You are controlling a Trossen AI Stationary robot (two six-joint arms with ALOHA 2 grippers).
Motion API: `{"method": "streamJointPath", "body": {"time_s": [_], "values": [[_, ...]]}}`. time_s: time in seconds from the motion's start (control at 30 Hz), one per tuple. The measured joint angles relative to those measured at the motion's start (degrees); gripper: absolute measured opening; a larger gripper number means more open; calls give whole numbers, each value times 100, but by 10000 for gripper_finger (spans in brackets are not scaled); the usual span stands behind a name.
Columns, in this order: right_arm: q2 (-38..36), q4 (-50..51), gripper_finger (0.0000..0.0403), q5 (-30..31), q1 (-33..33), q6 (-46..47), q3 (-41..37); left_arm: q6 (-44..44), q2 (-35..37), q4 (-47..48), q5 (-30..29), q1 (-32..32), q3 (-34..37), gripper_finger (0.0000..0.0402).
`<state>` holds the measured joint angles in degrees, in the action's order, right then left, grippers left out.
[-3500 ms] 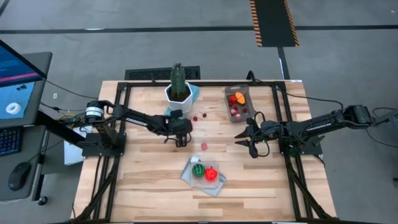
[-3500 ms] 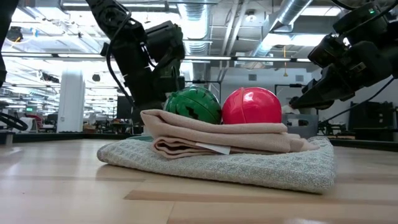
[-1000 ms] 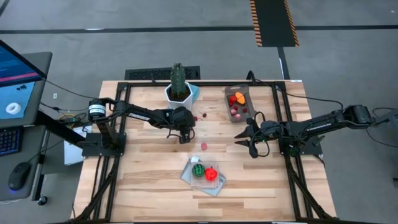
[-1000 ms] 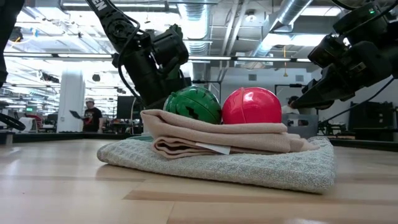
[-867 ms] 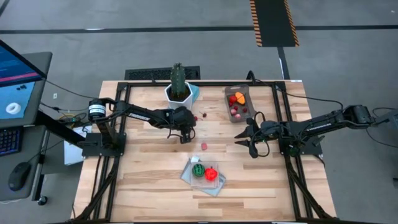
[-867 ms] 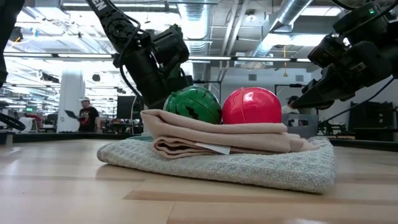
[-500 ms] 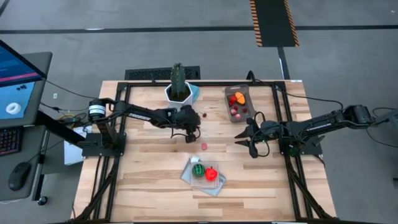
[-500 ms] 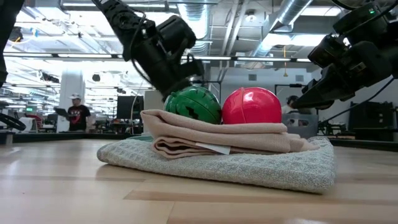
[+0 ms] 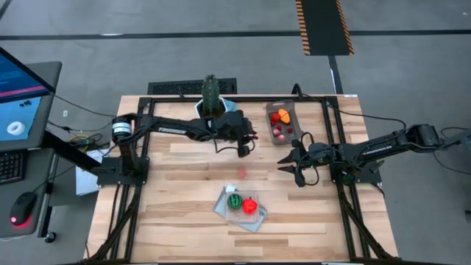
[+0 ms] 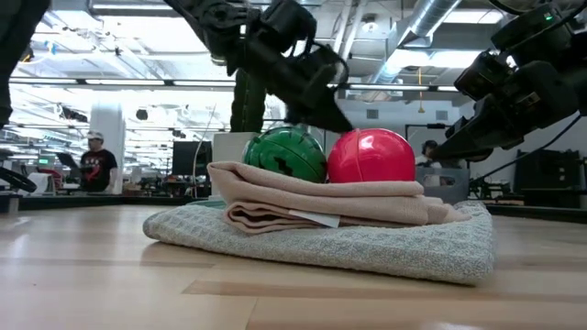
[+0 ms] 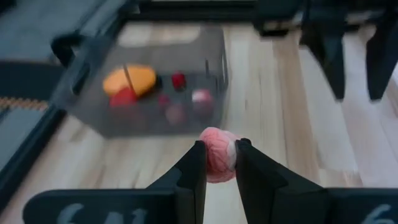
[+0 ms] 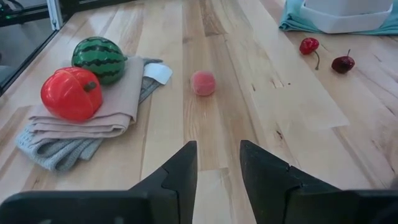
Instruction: Pick and placing Produce into tupperware
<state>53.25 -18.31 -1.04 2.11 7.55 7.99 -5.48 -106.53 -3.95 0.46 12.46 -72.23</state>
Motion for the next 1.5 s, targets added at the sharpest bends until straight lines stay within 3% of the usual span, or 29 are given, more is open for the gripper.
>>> {"method": "streamJointPath", "body": {"time_s": [0.57, 0.73, 0.87, 1.37, 1.5], "values": [[0, -8, 144, 0, 0, 0, 2, -732, -2074, 1457, 641, 464, -3274, 59], [0, -8, 143, 0, 1, 2, 2, -682, -2496, 1685, 781, 576, -3915, 59], [0, -11, 141, 0, 0, 0, 2, -682, -2703, 1912, 973, 642, -4184, 72], [0, -11, 142, 0, 0, 0, 2, -486, -2670, 1908, 1301, 761, -4248, 203], [0, -8, 141, 0, 1, 1, 2, -317, -2559, 1939, 1843, 700, -4246, 211]]}}
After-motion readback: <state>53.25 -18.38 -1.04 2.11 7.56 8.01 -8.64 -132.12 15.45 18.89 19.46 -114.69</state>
